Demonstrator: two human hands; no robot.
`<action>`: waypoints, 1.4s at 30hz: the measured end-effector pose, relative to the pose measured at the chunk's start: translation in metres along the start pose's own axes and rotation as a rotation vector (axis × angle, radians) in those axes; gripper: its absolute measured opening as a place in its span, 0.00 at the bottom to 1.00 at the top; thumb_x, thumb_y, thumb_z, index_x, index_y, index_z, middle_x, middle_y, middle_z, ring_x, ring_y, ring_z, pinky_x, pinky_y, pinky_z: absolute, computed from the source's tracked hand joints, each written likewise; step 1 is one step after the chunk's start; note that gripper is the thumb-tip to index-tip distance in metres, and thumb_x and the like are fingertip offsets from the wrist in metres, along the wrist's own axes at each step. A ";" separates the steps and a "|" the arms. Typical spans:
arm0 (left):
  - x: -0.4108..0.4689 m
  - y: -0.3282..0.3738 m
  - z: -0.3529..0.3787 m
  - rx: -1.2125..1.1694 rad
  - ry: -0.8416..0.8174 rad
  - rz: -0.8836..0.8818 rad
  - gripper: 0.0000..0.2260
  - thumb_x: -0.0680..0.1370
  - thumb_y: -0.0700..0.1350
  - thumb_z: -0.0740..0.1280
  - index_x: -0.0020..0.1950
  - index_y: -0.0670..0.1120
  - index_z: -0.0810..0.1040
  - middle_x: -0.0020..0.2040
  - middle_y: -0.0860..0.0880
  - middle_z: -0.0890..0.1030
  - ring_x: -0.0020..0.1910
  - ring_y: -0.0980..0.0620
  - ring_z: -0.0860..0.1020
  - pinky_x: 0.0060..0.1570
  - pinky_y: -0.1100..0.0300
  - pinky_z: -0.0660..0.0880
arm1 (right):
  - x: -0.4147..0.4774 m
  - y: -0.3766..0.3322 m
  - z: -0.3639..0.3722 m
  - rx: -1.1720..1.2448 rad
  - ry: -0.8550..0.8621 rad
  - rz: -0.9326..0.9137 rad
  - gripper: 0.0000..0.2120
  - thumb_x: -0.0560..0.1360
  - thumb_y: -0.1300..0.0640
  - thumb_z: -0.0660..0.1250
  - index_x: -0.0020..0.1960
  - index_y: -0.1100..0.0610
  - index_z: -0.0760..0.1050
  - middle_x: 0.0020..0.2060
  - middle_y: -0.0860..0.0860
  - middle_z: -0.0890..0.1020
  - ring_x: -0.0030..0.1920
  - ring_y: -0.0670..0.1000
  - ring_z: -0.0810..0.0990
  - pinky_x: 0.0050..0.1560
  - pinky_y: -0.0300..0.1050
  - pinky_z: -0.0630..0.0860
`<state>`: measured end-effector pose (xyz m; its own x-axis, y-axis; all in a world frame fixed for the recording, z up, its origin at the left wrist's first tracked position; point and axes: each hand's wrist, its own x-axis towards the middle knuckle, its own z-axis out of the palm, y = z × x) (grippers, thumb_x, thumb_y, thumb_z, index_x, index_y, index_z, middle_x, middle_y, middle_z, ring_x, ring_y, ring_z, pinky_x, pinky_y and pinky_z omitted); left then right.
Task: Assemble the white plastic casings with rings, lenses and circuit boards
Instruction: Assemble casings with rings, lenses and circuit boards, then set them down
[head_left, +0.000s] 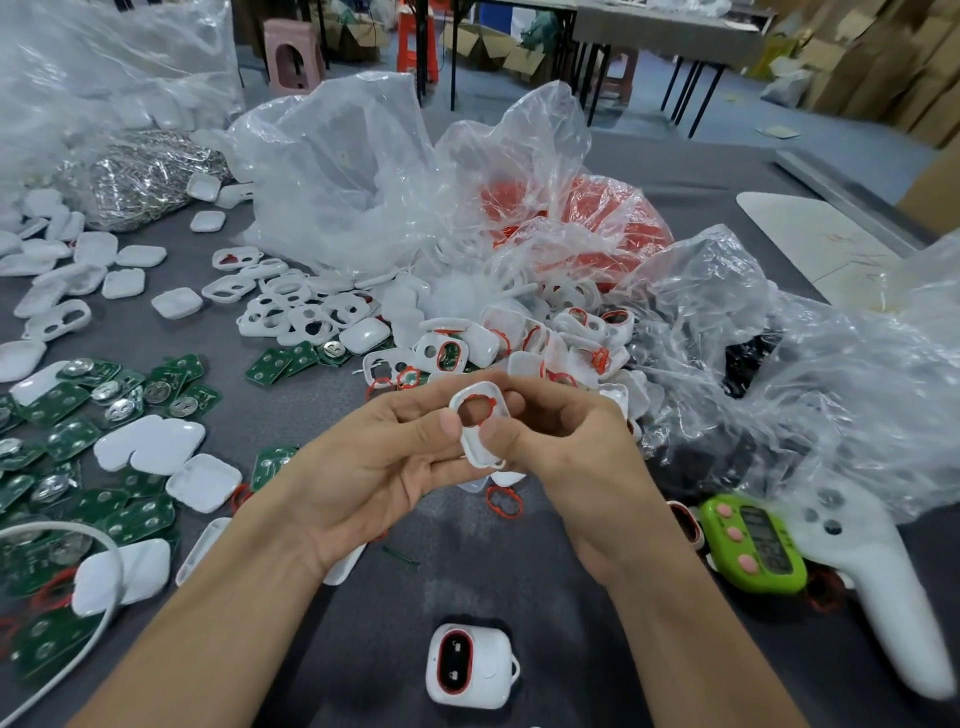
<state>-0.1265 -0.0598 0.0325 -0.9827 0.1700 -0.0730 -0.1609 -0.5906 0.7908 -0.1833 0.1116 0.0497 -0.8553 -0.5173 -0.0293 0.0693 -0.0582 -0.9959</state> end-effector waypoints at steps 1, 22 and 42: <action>0.000 0.000 0.000 0.016 0.004 -0.003 0.33 0.65 0.50 0.84 0.67 0.41 0.81 0.64 0.41 0.82 0.63 0.45 0.81 0.58 0.53 0.81 | 0.000 0.001 -0.001 0.010 -0.010 0.004 0.15 0.73 0.70 0.73 0.56 0.57 0.85 0.47 0.55 0.88 0.48 0.50 0.86 0.48 0.42 0.81; 0.003 0.001 -0.006 -0.031 0.124 -0.007 0.16 0.78 0.43 0.66 0.64 0.43 0.84 0.66 0.40 0.81 0.63 0.46 0.82 0.54 0.56 0.83 | 0.011 0.001 -0.041 -0.412 0.442 -0.055 0.08 0.74 0.63 0.73 0.40 0.51 0.86 0.33 0.47 0.86 0.31 0.45 0.79 0.36 0.41 0.77; -0.002 0.018 -0.021 -0.074 0.269 0.099 0.15 0.80 0.46 0.62 0.60 0.47 0.86 0.64 0.45 0.83 0.62 0.50 0.82 0.51 0.59 0.82 | -0.005 0.012 0.008 -1.164 0.106 -0.209 0.14 0.73 0.59 0.74 0.56 0.47 0.85 0.56 0.46 0.84 0.59 0.50 0.77 0.63 0.46 0.72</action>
<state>-0.1296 -0.0866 0.0340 -0.9814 -0.1001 -0.1640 -0.0600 -0.6514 0.7564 -0.1740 0.1062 0.0388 -0.8365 -0.5138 0.1905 -0.5385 0.7064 -0.4593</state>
